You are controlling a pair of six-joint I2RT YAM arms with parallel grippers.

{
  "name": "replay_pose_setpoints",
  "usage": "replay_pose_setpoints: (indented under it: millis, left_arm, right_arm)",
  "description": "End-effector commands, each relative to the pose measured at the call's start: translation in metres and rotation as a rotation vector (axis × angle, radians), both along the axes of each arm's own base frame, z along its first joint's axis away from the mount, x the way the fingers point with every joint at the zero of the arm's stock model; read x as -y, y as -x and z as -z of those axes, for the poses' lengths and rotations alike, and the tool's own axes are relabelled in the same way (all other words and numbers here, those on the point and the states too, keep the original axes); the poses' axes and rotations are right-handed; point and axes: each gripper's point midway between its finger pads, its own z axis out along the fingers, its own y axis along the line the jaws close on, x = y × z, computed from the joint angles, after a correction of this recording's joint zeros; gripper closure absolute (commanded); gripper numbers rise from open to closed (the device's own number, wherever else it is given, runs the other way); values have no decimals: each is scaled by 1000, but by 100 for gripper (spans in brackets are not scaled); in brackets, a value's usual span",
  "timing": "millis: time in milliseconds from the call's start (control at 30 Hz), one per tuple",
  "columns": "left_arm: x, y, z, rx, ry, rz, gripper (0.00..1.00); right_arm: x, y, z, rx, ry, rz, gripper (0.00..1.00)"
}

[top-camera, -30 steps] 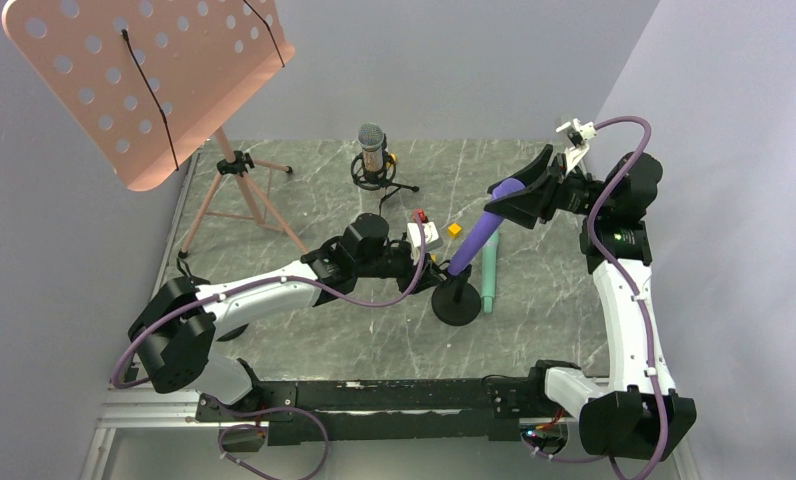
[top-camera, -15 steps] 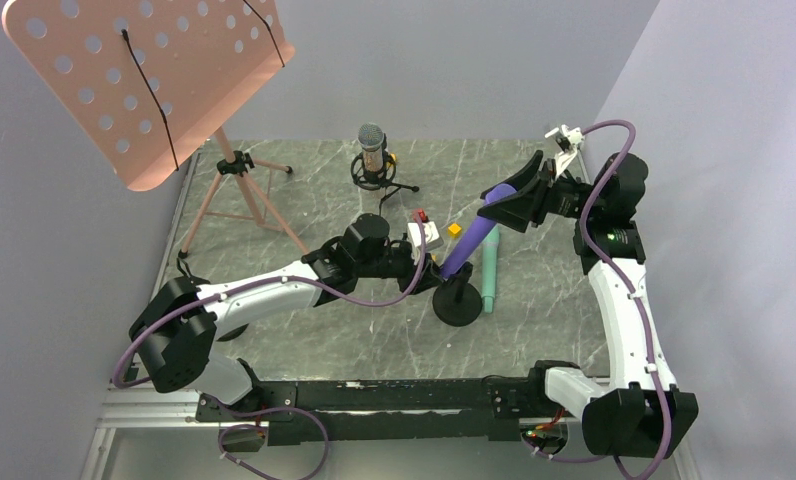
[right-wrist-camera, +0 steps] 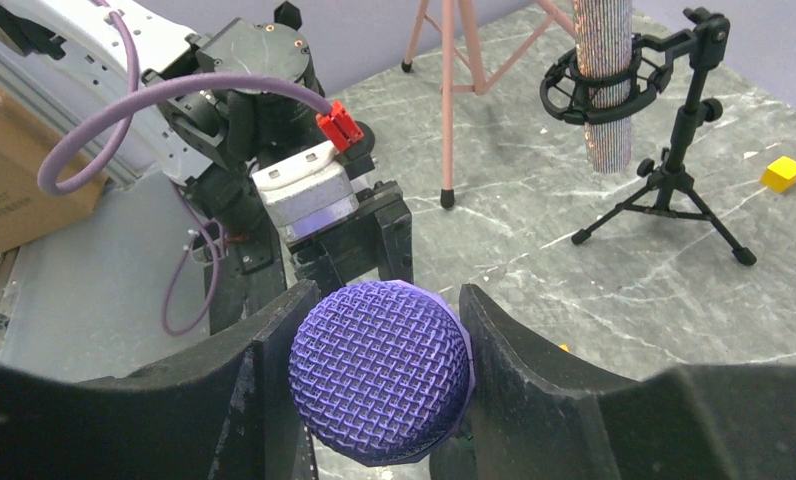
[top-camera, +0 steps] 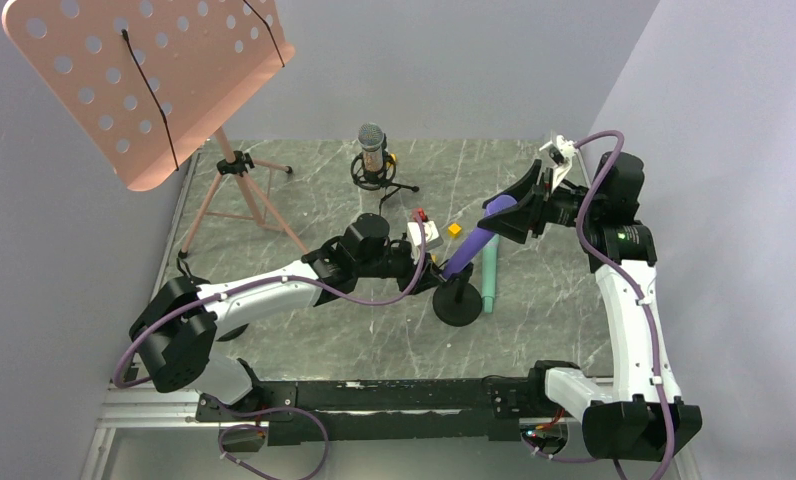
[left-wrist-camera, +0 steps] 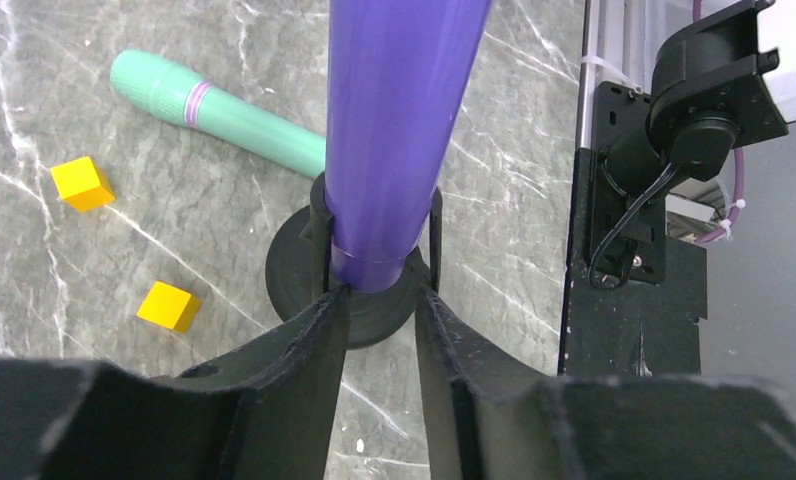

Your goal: Attach the microphones to the stand

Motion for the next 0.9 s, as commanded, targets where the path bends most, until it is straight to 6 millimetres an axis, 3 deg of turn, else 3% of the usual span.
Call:
replay_pose_setpoints:
  millis: [0, 333, 867]
  left_arm:
    - [8, 1, -6, -6, 25, 6, 56]
    - [1, 2, -6, -29, 23, -29, 39]
    - [-69, 14, 5, 28, -5, -214, 32]
  right_arm:
    - [2, -7, 39, -63, 43, 18, 96]
    - [-13, 2, 93, -124, 151, -27, 96]
    - [-39, -5, 136, -167, 287, -75, 96]
